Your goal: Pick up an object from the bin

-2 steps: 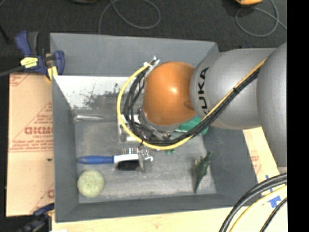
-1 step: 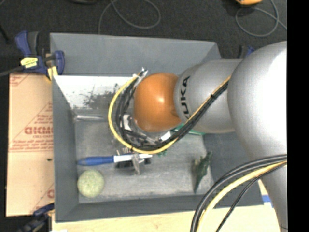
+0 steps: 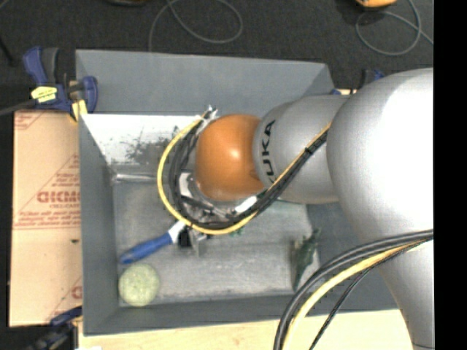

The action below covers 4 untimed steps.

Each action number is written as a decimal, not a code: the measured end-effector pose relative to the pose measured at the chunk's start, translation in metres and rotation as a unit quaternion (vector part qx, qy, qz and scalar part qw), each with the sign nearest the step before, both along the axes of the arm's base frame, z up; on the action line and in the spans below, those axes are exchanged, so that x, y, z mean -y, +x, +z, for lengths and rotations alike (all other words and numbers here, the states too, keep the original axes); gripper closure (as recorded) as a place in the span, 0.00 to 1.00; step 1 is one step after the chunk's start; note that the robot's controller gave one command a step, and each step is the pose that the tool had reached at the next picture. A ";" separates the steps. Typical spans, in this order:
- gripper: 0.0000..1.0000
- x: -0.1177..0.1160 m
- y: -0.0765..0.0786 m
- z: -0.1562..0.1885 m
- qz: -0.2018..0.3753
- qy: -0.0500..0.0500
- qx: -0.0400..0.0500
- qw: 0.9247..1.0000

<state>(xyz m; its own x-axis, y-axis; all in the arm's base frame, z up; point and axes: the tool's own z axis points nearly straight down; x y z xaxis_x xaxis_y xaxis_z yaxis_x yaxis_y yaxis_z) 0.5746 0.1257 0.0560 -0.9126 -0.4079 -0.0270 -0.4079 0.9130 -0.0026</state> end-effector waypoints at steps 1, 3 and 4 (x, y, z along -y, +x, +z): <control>1.00 0.000 0.000 0.002 -0.001 0.000 0.000 1.000; 1.00 0.001 -0.003 0.015 -0.002 -0.003 -0.010 1.000; 1.00 0.002 -0.005 0.029 -0.002 -0.005 -0.015 1.000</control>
Offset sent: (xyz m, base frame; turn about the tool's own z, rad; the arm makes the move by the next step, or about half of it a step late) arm -0.0002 0.0002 0.0229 0.0000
